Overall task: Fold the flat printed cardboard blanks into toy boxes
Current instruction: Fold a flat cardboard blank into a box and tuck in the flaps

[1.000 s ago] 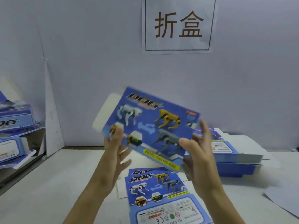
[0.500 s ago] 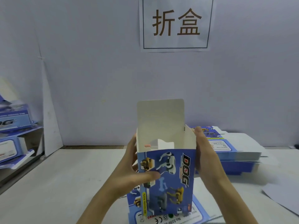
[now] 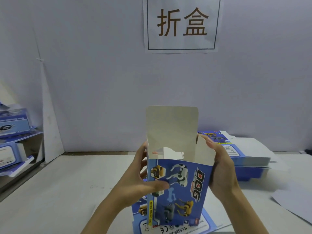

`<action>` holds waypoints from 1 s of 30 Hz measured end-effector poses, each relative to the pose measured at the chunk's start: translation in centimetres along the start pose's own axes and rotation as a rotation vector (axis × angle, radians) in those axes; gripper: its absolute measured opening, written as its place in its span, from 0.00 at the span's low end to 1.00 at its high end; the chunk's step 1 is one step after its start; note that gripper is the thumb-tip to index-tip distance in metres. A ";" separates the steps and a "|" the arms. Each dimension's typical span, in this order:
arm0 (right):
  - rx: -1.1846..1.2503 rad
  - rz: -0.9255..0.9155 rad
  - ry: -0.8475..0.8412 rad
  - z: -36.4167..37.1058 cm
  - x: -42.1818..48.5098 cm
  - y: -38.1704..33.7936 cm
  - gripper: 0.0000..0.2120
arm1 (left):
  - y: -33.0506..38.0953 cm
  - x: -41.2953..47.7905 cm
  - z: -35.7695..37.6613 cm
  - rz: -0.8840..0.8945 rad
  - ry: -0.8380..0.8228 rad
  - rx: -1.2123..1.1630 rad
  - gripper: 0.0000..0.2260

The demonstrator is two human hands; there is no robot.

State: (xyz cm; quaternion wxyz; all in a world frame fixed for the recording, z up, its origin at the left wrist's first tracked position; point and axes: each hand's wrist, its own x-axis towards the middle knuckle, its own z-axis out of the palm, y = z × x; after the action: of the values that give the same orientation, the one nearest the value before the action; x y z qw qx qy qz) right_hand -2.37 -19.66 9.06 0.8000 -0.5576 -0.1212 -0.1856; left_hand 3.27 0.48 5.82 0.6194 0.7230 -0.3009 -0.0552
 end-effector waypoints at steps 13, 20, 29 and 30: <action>-0.329 -0.012 0.187 -0.8 0.7 0.1 0.30 | 0.0 -0.1 0.0 0.008 -0.030 0.018 0.42; -0.211 0.075 0.167 -0.8 0.6 0.5 0.18 | -0.4 0.2 -0.2 -0.019 -0.011 0.000 0.44; -0.016 0.276 0.078 -2.7 1.0 -0.1 0.23 | -0.6 0.1 -0.3 -0.018 -0.012 0.034 0.44; 0.006 0.272 0.074 -2.9 1.1 0.1 0.25 | -0.6 0.1 -0.3 -0.016 -0.017 0.037 0.44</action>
State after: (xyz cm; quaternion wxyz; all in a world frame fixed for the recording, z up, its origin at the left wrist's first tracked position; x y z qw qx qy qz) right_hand -1.42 -22.51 8.41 0.8235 -0.5591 -0.0154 -0.0954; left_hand 3.68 0.67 5.38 0.6028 0.7364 -0.3013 -0.0605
